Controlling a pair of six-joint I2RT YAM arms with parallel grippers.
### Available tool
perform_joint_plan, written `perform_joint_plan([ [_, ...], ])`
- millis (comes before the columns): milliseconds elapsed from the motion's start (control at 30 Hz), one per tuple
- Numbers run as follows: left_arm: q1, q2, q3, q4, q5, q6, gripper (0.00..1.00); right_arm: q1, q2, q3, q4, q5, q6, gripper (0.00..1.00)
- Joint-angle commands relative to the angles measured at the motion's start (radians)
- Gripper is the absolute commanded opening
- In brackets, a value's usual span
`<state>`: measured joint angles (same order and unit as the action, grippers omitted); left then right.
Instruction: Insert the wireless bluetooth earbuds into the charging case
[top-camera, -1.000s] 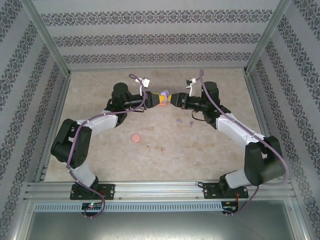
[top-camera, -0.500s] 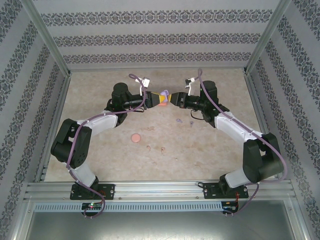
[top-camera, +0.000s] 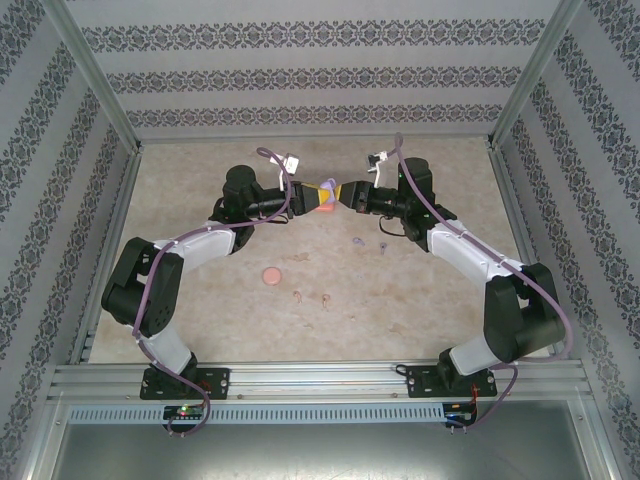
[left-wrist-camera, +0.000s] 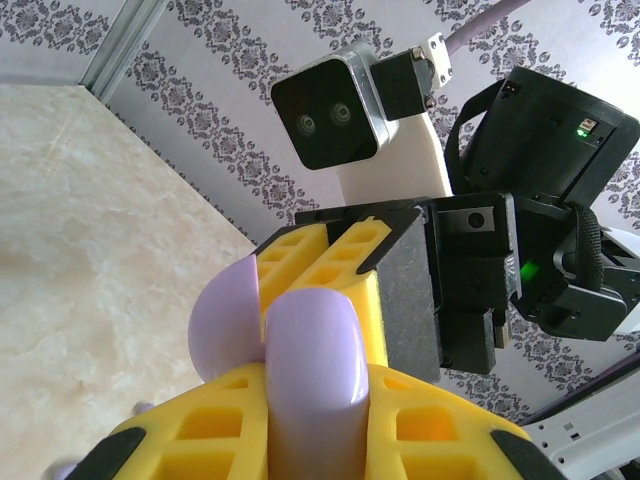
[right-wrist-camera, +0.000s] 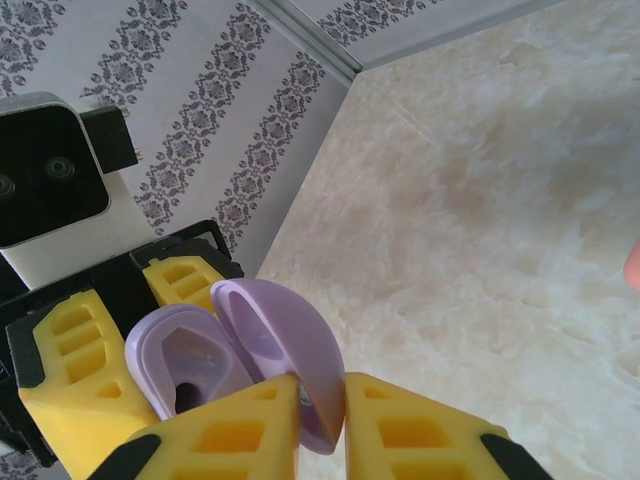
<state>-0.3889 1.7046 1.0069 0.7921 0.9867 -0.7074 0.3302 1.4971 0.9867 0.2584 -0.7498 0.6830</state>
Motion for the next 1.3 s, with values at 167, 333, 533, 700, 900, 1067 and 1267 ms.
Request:
perform_joint_plan([
  [167, -0.011, -0.018, 0.024, 0.041, 0.022, -0.003, 0.00, 0.009, -0.021, 0.012, 0.026, -0.006, -0.010, 0.12],
  [333, -0.010, -0.020, 0.024, 0.024, 0.009, 0.000, 0.09, 0.006, -0.023, 0.020, 0.009, 0.008, -0.017, 0.04],
  [533, -0.010, -0.046, 0.010, -0.036, -0.075, 0.042, 0.51, 0.004, -0.027, 0.049, -0.067, 0.051, -0.053, 0.00],
  [700, 0.005, -0.106, 0.005, -0.131, -0.134, 0.102, 0.62, -0.011, -0.031, 0.090, -0.173, 0.080, -0.114, 0.00],
  [900, 0.027, -0.210, 0.058, -0.387, -0.143, 0.252, 0.67, -0.020, -0.040, 0.154, -0.336, 0.118, -0.241, 0.00],
  [1067, 0.047, -0.236, 0.167, -0.617, -0.115, 0.376, 0.69, -0.031, -0.050, 0.197, -0.458, 0.166, -0.372, 0.00],
  [1267, 0.064, -0.147, 0.362, -0.896, -0.037, 0.507, 0.70, -0.033, -0.072, 0.229, -0.551, 0.220, -0.523, 0.00],
])
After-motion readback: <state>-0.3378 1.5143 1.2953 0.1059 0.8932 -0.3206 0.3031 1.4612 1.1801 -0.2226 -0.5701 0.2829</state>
